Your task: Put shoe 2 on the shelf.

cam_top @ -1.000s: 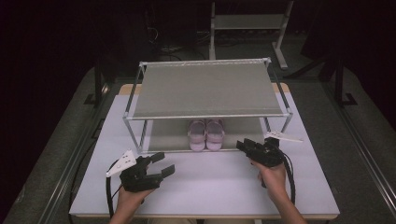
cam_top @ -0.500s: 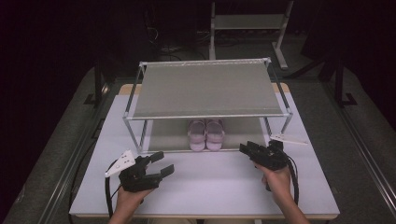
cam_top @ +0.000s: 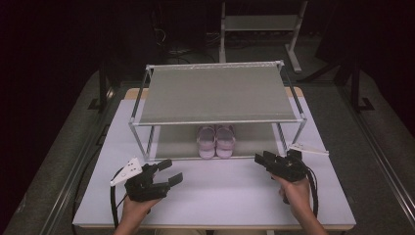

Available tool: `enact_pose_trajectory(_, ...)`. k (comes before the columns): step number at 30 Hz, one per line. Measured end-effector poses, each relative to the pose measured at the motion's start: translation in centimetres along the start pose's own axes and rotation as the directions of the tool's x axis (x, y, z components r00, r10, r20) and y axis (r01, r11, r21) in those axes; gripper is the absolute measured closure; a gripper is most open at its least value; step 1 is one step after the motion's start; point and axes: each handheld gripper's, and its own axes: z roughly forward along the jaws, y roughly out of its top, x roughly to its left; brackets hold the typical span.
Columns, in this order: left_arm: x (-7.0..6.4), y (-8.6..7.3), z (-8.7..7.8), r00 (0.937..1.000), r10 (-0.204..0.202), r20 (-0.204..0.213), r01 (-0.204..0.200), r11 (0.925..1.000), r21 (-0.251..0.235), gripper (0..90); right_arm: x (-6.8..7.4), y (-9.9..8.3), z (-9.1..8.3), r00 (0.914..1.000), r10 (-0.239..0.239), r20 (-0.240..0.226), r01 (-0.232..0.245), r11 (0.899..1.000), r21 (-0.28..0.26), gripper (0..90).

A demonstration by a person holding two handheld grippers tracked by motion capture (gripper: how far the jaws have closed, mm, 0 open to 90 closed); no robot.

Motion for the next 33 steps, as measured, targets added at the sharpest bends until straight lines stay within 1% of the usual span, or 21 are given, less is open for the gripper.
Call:
enact_pose_trajectory(10,0.0,0.0,0.0,1.0000,0.000,0.001,0.000,1.0000,0.000,28.4,0.1,-0.3,-0.7,0.9995,-0.030,-0.012,0.030,0.999,0.014,46.9)
enact_pose_trajectory(25,0.0,0.0,0.1,1.0000,0.002,-0.001,-0.002,1.0000,0.001,28.4,-0.4,-1.1,-2.0,0.9994,-0.032,-0.015,0.032,0.999,0.014,45.2)
enact_pose_trajectory(29,0.0,-0.1,0.1,1.0000,0.001,-0.001,-0.001,1.0000,0.002,28.4,-0.5,-1.2,-2.2,0.9992,-0.037,-0.013,0.037,0.999,0.010,42.7)
enact_pose_trajectory(33,0.0,0.0,0.0,1.0000,0.001,-0.002,-0.001,1.0000,0.000,28.4,-0.5,-1.2,-2.5,0.9992,-0.039,-0.012,0.039,0.999,0.011,42.1)
